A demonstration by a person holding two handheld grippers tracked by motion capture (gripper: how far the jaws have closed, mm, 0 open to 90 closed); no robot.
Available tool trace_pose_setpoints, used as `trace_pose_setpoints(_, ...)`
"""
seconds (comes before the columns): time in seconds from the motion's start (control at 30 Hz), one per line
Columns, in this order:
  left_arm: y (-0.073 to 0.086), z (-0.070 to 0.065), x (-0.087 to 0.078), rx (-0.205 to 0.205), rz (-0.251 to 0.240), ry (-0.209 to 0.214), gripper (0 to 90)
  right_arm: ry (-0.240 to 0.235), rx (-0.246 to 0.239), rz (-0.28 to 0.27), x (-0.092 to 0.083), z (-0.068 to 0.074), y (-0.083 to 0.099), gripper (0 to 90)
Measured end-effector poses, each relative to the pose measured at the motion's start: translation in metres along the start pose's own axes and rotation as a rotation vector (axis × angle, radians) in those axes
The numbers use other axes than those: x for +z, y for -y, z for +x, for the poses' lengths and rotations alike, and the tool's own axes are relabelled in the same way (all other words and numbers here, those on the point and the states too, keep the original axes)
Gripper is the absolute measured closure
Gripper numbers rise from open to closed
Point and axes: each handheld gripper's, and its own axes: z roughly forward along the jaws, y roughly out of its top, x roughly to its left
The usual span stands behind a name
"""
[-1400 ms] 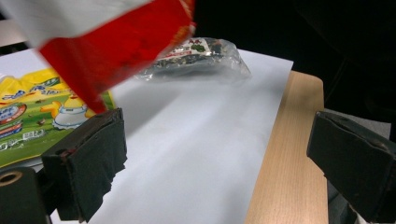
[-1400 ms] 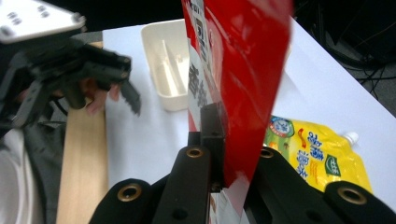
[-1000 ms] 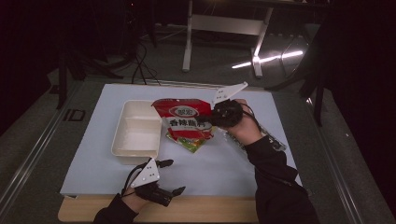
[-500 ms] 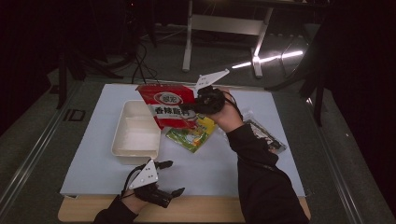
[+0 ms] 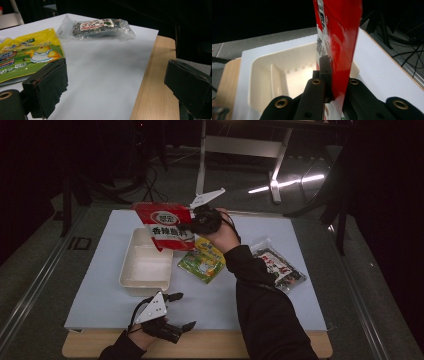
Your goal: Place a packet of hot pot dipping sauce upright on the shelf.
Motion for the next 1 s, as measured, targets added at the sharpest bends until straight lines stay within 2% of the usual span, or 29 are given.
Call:
trace_pose_setpoints(0.1, 0.000, 0.000, -0.001, 0.001, 0.001, -0.001, 5.9, 0.008, 0.008, -0.009, 0.006, -0.002, -0.001, 90.0)
trace_pose_setpoints(0.17, 0.000, -0.001, -0.002, 0.002, 0.001, -0.002, 5.9, 0.013, 0.020, -0.040, 0.016, -0.008, -0.003, 90.0)
trace_pose_setpoints(0.37, 0.002, 0.000, -0.004, -0.013, 0.003, -0.001, 6.5, 0.004, 0.037, -0.066, 0.034, -0.014, -0.006, 90.0)
trace_pose_setpoints(0.67, 0.003, 0.000, -0.009, -0.024, -0.002, -0.009, 6.5, -0.016, 0.021, -0.079, 0.057, -0.016, -0.013, 90.0)
trace_pose_setpoints(1.0, 0.004, -0.001, -0.012, -0.022, -0.003, -0.015, 6.5, 0.002, 0.018, -0.075, 0.084, -0.018, -0.009, 90.0)
